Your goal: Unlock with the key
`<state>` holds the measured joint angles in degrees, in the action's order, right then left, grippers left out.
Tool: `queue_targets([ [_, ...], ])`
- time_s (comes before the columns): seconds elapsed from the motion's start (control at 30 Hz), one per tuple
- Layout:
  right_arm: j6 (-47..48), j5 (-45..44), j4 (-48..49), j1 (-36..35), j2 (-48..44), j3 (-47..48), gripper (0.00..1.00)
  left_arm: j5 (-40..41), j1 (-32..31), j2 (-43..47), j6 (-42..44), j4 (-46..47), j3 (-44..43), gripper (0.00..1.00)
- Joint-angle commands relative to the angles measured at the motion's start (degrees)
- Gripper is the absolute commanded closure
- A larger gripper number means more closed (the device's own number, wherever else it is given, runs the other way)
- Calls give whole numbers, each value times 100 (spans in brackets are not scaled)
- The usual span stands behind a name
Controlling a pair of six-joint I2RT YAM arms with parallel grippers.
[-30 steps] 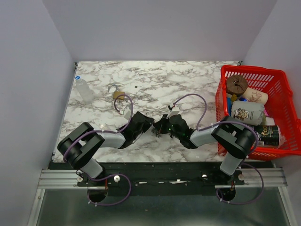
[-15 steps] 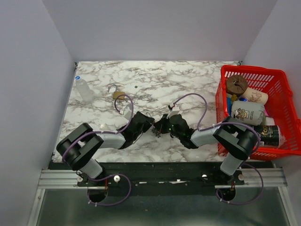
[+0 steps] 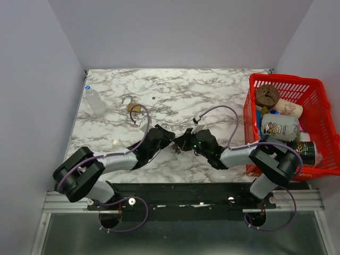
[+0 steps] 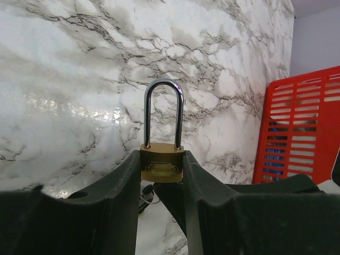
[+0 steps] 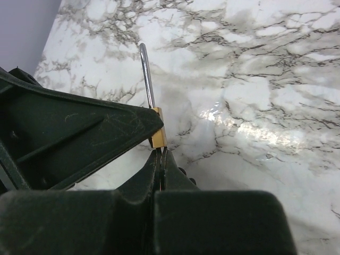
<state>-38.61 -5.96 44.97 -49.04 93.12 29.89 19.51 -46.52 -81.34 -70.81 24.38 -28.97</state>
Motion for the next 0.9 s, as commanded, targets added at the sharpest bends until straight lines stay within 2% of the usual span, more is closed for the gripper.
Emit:
queue_targets([
  [0.0,-313,164,688,183,-338,-97,99,-447,-111,469,523,646,313,100],
  [0.37,-920,999,943,482,-611,-176,99,-1133,-85,865,954,1648,805,100],
  [0.87,-1228,1518,1620,702,-382,-264,99,-1546,-85,1331,1438,1991,1113,100],
])
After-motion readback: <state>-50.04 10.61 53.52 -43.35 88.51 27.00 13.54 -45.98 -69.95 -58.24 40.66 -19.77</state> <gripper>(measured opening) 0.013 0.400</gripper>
